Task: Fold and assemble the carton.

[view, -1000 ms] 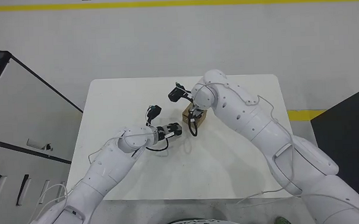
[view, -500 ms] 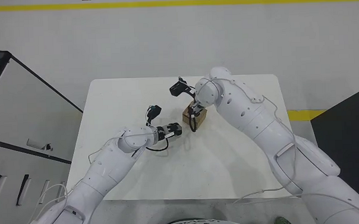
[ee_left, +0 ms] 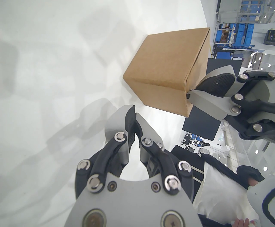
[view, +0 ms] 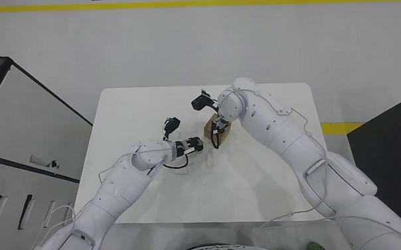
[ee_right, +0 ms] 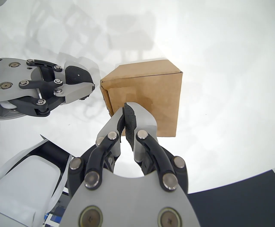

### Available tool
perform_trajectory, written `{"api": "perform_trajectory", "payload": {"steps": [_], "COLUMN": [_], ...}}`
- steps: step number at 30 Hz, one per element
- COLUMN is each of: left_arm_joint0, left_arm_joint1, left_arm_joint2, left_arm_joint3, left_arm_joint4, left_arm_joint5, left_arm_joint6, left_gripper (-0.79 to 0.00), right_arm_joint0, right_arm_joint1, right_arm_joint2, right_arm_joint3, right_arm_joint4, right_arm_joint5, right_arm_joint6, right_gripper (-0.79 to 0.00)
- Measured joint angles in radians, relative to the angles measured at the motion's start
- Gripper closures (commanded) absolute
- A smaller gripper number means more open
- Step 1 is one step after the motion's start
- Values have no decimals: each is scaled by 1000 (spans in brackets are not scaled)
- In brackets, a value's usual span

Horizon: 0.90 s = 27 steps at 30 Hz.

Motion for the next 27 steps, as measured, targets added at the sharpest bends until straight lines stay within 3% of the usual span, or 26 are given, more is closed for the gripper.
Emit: {"api": "perform_trajectory", "payload": {"steps": [27], "left_arm_joint0": [0], "left_arm_joint1": [0], "left_arm_joint2": [0], "left_arm_joint3": [0], "left_arm_joint4": [0], "left_arm_joint5": [0], "left_arm_joint6": [0], "left_gripper": [0], "right_arm_joint0": [-2], "right_arm_joint1": [-6], "right_arm_joint2": [14], "right_arm_joint3": [8], "right_arm_joint4": [16], "right_arm_joint5": [-12], "right_arm_joint6": [-13], "right_gripper": [0]}}
